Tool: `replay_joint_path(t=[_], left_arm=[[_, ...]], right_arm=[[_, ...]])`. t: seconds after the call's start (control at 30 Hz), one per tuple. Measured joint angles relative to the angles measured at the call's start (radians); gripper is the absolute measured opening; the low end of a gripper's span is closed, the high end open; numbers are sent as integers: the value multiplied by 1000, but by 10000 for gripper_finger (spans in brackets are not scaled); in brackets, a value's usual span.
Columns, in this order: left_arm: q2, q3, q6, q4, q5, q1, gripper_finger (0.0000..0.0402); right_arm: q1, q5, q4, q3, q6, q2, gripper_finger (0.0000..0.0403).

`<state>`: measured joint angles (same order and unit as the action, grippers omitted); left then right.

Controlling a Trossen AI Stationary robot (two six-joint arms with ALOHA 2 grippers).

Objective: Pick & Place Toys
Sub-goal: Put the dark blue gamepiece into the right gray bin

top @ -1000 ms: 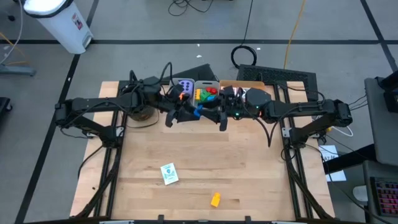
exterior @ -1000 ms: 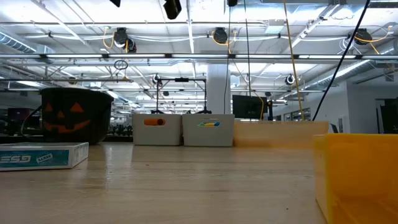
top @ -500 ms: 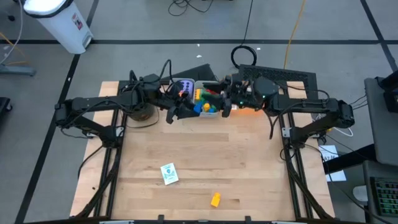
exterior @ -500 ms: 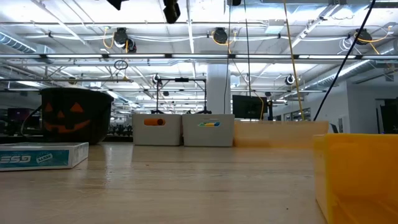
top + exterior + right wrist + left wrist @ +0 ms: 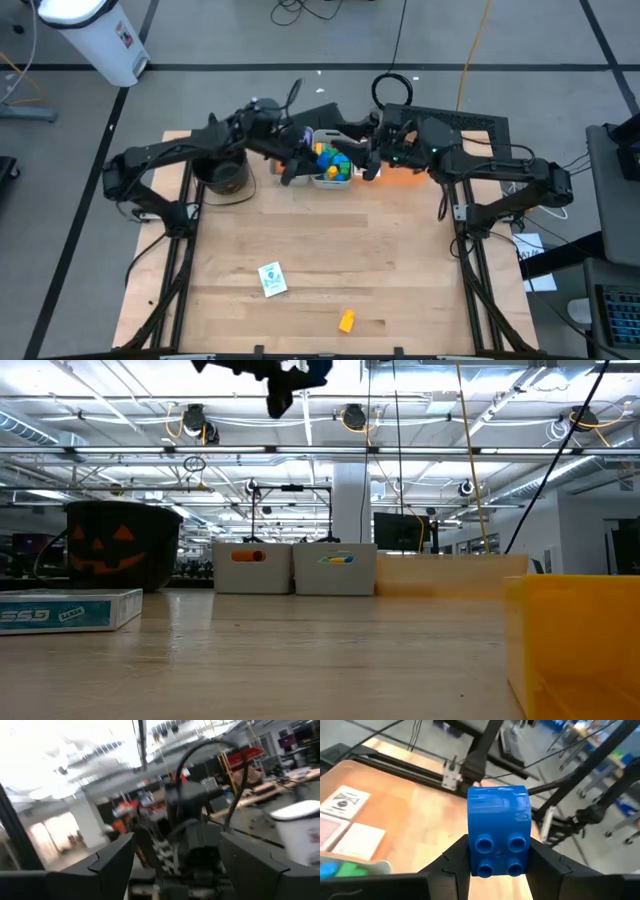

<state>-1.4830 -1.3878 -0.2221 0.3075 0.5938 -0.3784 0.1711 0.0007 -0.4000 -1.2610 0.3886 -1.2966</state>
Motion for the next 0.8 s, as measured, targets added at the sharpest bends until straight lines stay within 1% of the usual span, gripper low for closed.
replay_joint_path(t=[0.03, 0.1, 0.3, 0.37, 0.47, 0.57, 0.7, 0.8], left_arm=[[-26, -28, 15, 18, -1, -4, 144], [-79, -80, 39, 53, -19, -12, 144], [-233, -186, 59, 114, -100, -47, 145], [-286, -216, 56, 140, -131, -57, 145], [-362, -263, 56, 193, -170, -72, 145], [-436, -320, 62, 265, -216, -90, 145], [-526, -408, 63, 383, -319, -110, 145], [-581, -480, 72, 456, -367, -125, 145]], right_arm=[[2, 9, 24, 0, -27, 11, 271], [2, 59, 111, 0, -74, 42, 270], [6, 261, 419, 0, -219, 158, 270], [7, 291, 517, 0, -244, 202, 270], [7, 292, 643, 4, -255, 252, 269], [6, 316, 691, 46, -239, 294, 269], [7, 371, 688, 149, -192, 346, 269], [8, 366, 667, 242, -128, 378, 269]])
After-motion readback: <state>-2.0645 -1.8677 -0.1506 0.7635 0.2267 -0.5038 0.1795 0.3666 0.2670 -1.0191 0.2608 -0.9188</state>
